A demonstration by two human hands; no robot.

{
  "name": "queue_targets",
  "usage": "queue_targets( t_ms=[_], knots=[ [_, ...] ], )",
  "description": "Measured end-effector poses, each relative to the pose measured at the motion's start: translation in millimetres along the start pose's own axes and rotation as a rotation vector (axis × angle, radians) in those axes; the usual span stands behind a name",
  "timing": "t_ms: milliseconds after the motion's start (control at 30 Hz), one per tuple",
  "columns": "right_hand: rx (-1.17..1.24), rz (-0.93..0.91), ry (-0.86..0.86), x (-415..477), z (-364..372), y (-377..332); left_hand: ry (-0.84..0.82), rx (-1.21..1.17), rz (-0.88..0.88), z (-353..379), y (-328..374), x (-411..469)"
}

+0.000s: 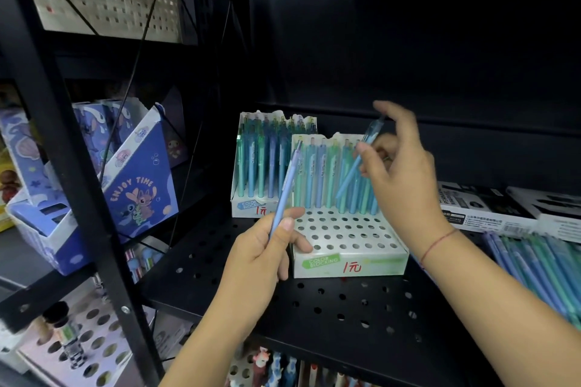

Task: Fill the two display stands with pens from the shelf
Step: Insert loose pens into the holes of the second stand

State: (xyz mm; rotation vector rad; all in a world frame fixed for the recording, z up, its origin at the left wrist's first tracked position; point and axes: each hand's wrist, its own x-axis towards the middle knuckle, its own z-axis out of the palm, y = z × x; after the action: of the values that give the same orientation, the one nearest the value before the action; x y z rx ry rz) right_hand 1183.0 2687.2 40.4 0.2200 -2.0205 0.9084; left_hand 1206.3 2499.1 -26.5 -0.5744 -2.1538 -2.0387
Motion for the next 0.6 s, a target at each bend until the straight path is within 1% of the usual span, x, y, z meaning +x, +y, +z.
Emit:
queue_targets(
  t_ms=[200,300,400,467,600],
  knots=[
    [-0.072,-0.053,-0.115,-3.7,8.9,1.3,-0.02,-0.028,-0.001,0.5,0.1,0.0],
    [-0.104,-0.049,-0.163,-4.5,13.3,3.0,-0.022,-0.027,-0.004,0.7,-0.6,0.2],
    [-0.131,-0.063,-0.19,-4.1,15.1,4.4,-0.026,-0.03,-0.004,1.1,-0.6,0.6],
    [-0.193,-0.085,-0.205,-4.3,15.3,4.1,-0.026,-0.028,-0.002,0.7,-1.3,0.8],
    [-0.305,-0.014,-0.279,-2.5,14.4,4.8,-0.031,-0.021,0.009,-0.2,-2.7,0.4]
  ],
)
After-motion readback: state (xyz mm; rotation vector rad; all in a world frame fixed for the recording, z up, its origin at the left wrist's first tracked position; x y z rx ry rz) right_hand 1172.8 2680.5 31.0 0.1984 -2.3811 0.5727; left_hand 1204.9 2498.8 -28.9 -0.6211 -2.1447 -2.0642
